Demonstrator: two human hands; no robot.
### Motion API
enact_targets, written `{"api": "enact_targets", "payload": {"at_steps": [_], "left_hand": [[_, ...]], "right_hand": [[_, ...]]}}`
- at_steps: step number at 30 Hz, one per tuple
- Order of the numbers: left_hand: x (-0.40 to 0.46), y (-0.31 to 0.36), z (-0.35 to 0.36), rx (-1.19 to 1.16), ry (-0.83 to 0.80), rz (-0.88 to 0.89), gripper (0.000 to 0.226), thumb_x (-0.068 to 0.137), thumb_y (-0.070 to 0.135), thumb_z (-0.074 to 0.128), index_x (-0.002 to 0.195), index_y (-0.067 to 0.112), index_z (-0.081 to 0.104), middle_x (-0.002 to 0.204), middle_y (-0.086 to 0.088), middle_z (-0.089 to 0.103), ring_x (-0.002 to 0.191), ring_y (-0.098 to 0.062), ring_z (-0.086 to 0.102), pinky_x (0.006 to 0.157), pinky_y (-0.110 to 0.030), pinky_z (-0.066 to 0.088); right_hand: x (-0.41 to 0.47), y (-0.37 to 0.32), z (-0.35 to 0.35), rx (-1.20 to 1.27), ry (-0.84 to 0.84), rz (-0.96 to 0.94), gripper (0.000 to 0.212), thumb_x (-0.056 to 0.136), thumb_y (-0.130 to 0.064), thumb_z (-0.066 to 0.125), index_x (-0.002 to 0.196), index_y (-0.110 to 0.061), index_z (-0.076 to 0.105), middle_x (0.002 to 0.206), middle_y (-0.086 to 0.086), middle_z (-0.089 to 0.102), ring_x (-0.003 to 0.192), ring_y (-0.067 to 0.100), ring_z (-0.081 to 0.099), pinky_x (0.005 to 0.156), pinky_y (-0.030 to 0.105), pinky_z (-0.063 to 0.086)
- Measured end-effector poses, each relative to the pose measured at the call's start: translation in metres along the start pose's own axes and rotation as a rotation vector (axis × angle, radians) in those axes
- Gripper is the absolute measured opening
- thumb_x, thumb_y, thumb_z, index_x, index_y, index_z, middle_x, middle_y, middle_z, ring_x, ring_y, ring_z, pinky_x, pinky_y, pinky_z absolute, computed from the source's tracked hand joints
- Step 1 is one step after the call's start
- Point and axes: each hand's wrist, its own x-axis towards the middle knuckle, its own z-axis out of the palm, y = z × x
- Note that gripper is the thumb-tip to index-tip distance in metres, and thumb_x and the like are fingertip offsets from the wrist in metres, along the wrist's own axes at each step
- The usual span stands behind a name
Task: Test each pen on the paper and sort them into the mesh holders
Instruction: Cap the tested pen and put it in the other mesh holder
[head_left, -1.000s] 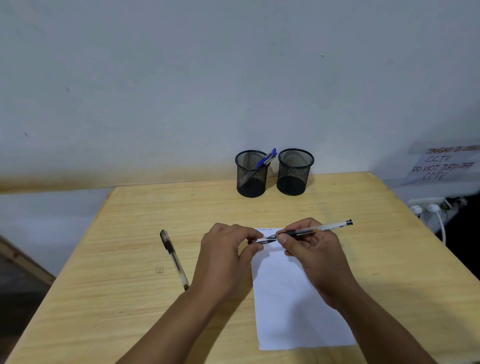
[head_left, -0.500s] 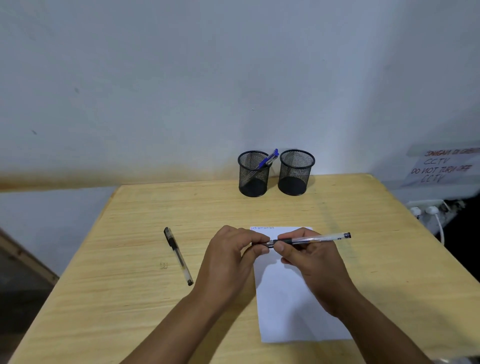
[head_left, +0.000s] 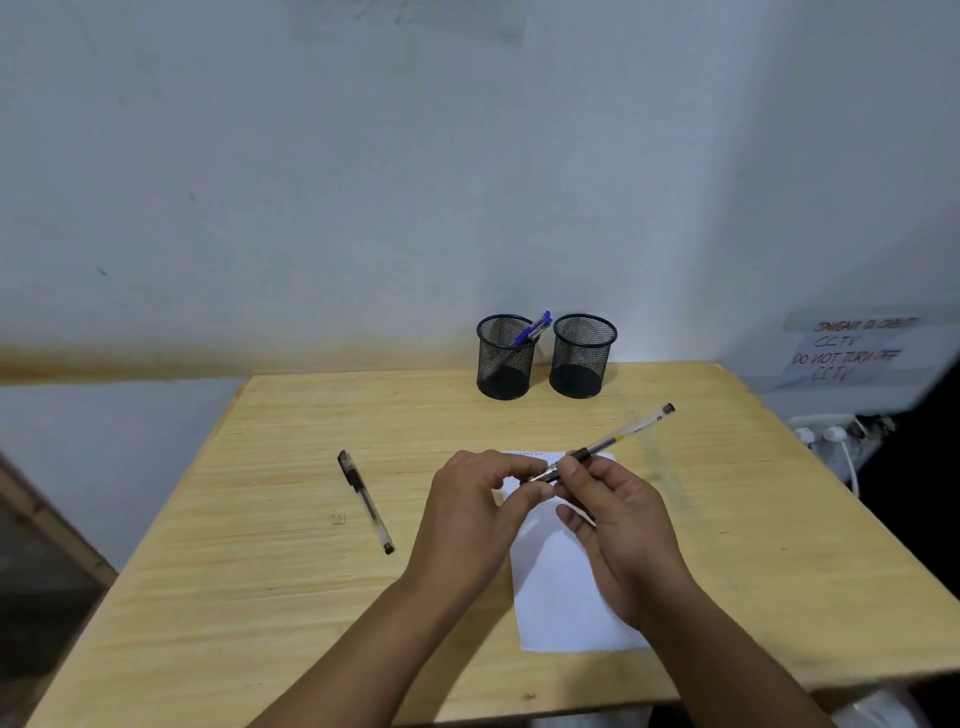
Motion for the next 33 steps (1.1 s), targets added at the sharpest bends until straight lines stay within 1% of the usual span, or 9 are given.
{"api": "enact_targets", "payload": {"at_steps": [5, 9, 11, 15, 19, 22, 24, 28, 33], "left_hand": [[0.006, 0.005, 0.011, -0.022, -0.082, 0.005, 0.024, 0.086, 0.048, 0.068, 0.094, 0.069, 0.059, 0.1, 0.043, 0.061, 0.099, 0.004, 0.052, 0.079, -0.02, 0.045], [0.028, 0.003, 0.023, -0.122, -0.081, -0.092, 0.025, 0.085, 0.048, 0.07, 0.109, 0.044, 0.068, 0.095, 0.034, 0.066, 0.092, 0.005, 0.057, 0.073, -0.01, 0.043], [0.046, 0.002, 0.029, -0.175, -0.066, -0.15, 0.025, 0.084, 0.048, 0.071, 0.108, 0.04, 0.07, 0.093, 0.028, 0.069, 0.09, 0.004, 0.06, 0.071, -0.008, 0.044], [0.084, -0.001, 0.051, -0.237, -0.042, -0.22, 0.034, 0.083, 0.046, 0.074, 0.113, 0.031, 0.07, 0.095, 0.018, 0.07, 0.087, 0.003, 0.063, 0.072, -0.011, 0.046], [0.128, -0.008, 0.078, -0.154, -0.07, -0.318, 0.049, 0.08, 0.045, 0.076, 0.123, 0.024, 0.065, 0.11, 0.016, 0.065, 0.089, -0.002, 0.064, 0.079, -0.022, 0.049], [0.154, -0.015, 0.099, -0.092, -0.044, -0.349, 0.033, 0.075, 0.041, 0.079, 0.104, 0.028, 0.069, 0.095, 0.022, 0.063, 0.096, -0.003, 0.06, 0.074, -0.017, 0.04], [0.165, -0.019, 0.11, -0.062, -0.018, -0.365, 0.034, 0.072, 0.042, 0.08, 0.101, 0.029, 0.069, 0.085, 0.026, 0.058, 0.091, -0.004, 0.057, 0.07, -0.018, 0.039], [0.18, -0.026, 0.13, 0.038, -0.01, -0.394, 0.048, 0.07, 0.049, 0.08, 0.103, 0.019, 0.062, 0.1, 0.004, 0.07, 0.096, -0.018, 0.063, 0.074, -0.026, 0.044], [0.192, -0.032, 0.143, 0.044, 0.049, -0.404, 0.05, 0.067, 0.05, 0.08, 0.103, 0.023, 0.058, 0.104, 0.004, 0.071, 0.1, -0.018, 0.064, 0.077, -0.026, 0.046]], "right_hand": [[0.005, -0.015, -0.009, -0.017, 0.1, -0.042, 0.021, 0.084, -0.032, 0.073, 0.096, -0.015, 0.075, 0.097, 0.005, 0.078, 0.093, 0.017, 0.074, 0.081, 0.031, 0.054], [0.026, -0.04, -0.034, -0.099, 0.183, -0.109, 0.011, 0.093, -0.018, 0.067, 0.101, -0.011, 0.07, 0.08, 0.005, 0.075, 0.077, 0.018, 0.073, 0.07, 0.028, 0.057], [0.04, -0.051, -0.05, -0.169, 0.21, -0.121, 0.011, 0.093, -0.017, 0.068, 0.101, -0.011, 0.07, 0.072, 0.001, 0.069, 0.067, 0.016, 0.07, 0.063, 0.026, 0.058], [0.073, -0.068, -0.084, -0.396, 0.272, -0.139, 0.009, 0.09, -0.019, 0.071, 0.098, -0.017, 0.076, 0.076, 0.0, 0.063, 0.056, 0.007, 0.06, 0.055, 0.024, 0.056], [0.11, -0.089, -0.102, -0.629, 0.319, -0.216, 0.006, 0.084, -0.018, 0.077, 0.078, -0.016, 0.076, 0.051, -0.008, 0.062, 0.05, 0.014, 0.059, 0.063, 0.04, 0.058], [0.14, -0.105, -0.103, -0.804, 0.323, -0.285, 0.01, 0.083, -0.024, 0.078, 0.073, -0.021, 0.075, 0.056, -0.007, 0.065, 0.054, 0.016, 0.066, 0.053, 0.024, 0.049], [0.16, -0.114, -0.098, -0.926, 0.299, -0.319, 0.009, 0.084, -0.026, 0.076, 0.077, -0.02, 0.076, 0.065, -0.006, 0.067, 0.062, 0.017, 0.067, 0.053, 0.022, 0.044], [0.194, -0.12, -0.084, -1.106, 0.241, -0.325, 0.008, 0.086, -0.023, 0.072, 0.081, -0.019, 0.077, 0.069, -0.011, 0.065, 0.066, 0.005, 0.058, 0.053, 0.017, 0.038], [0.226, -0.111, -0.069, -1.173, 0.18, -0.323, 0.004, 0.084, -0.021, 0.072, 0.083, -0.019, 0.075, 0.081, -0.003, 0.07, 0.081, 0.015, 0.066, 0.064, 0.021, 0.042]]}}
